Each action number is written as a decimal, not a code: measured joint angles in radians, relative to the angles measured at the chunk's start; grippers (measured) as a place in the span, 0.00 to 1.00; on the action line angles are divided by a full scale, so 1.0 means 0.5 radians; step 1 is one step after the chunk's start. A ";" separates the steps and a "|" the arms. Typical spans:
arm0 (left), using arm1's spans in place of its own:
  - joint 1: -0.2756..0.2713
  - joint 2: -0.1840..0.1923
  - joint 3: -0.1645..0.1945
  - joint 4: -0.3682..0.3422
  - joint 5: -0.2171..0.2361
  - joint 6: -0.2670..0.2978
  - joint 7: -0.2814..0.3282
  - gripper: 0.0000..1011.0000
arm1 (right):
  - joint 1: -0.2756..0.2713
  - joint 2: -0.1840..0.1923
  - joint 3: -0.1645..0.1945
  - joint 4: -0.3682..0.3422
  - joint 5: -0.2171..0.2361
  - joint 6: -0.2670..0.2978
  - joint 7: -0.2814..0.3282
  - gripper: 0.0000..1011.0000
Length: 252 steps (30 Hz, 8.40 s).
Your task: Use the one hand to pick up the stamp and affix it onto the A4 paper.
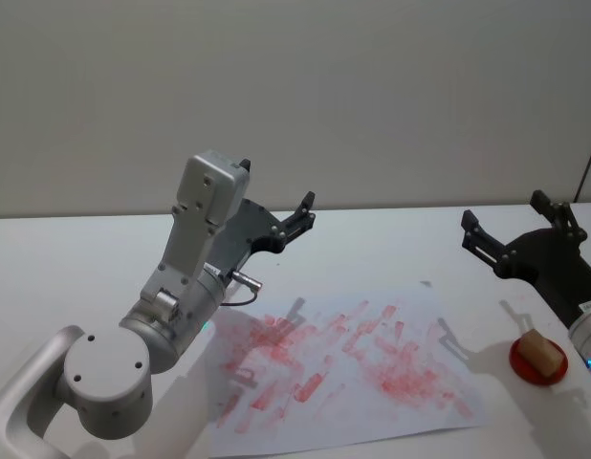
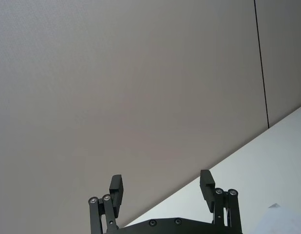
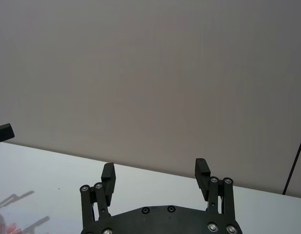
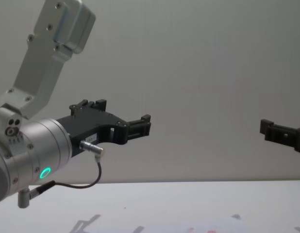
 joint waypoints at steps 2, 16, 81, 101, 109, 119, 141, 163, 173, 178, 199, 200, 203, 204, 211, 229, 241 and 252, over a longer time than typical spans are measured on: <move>0.000 0.000 0.000 0.000 0.000 0.000 0.000 0.99 | 0.000 0.000 0.000 0.000 0.000 0.000 0.000 0.99; 0.000 0.000 0.000 0.000 0.000 0.000 0.000 0.99 | 0.000 0.000 0.000 0.000 0.000 0.000 0.000 0.99; 0.000 0.000 0.000 0.000 0.000 0.000 0.000 0.99 | -0.565 0.217 0.063 -0.264 0.109 0.289 -0.345 0.99; 0.000 0.000 0.000 0.000 0.000 0.000 0.000 0.99 | -0.636 0.188 0.043 -0.223 -0.024 0.415 -0.409 0.99; 0.000 0.000 0.000 0.000 0.000 0.000 0.000 0.99 | -0.600 0.177 0.055 -0.182 -0.092 0.416 -0.390 0.99; 0.000 0.000 0.000 0.000 0.000 0.000 0.000 0.99 | -0.525 0.141 0.059 -0.111 -0.159 0.417 -0.318 0.99; 0.000 0.000 0.000 0.000 0.000 0.000 0.000 0.99 | -0.452 0.101 0.053 -0.039 -0.215 0.424 -0.242 0.44; 0.000 0.000 0.000 0.000 0.000 0.000 0.000 0.99 | -0.429 0.090 0.056 -0.035 -0.256 0.378 -0.220 0.21; 0.000 0.000 0.000 0.000 0.000 0.000 0.000 0.99 | -0.358 0.055 0.048 -0.049 -0.305 0.248 -0.128 0.21; 0.000 0.000 0.000 0.000 0.000 0.000 0.000 0.99 | -0.297 0.017 0.032 -0.041 -0.317 0.181 -0.031 0.21; 0.000 0.000 0.000 0.000 0.000 0.000 0.000 0.99 | -0.071 -0.140 -0.049 0.158 -0.253 0.251 0.363 0.21; 0.000 0.000 0.000 0.000 0.000 0.000 0.000 0.99 | -0.063 -0.145 -0.053 0.169 -0.252 0.281 0.373 0.21; 0.000 0.000 0.000 0.000 0.000 0.000 0.000 0.99 | -0.055 -0.150 -0.058 0.181 -0.252 0.335 0.385 0.21; 0.000 0.000 0.000 0.000 0.000 0.000 0.000 0.99 | -0.050 -0.152 -0.061 0.189 -0.256 0.372 0.390 0.21; 0.000 0.000 0.000 0.000 0.000 0.000 0.000 0.99 | -0.029 -0.154 -0.075 0.215 -0.320 0.542 0.402 0.21; 0.000 0.000 0.000 0.000 0.000 0.000 0.000 0.99 | 0.026 -0.169 -0.096 0.267 -0.444 0.719 0.413 0.21; 0.000 0.000 0.000 0.000 0.000 0.000 0.000 0.99 | 0.049 -0.187 -0.089 0.226 -0.429 0.608 0.368 0.21; 0.000 0.000 0.000 0.000 0.000 0.000 0.000 0.99 | 0.014 -0.158 -0.027 0.036 -0.307 0.455 0.239 0.21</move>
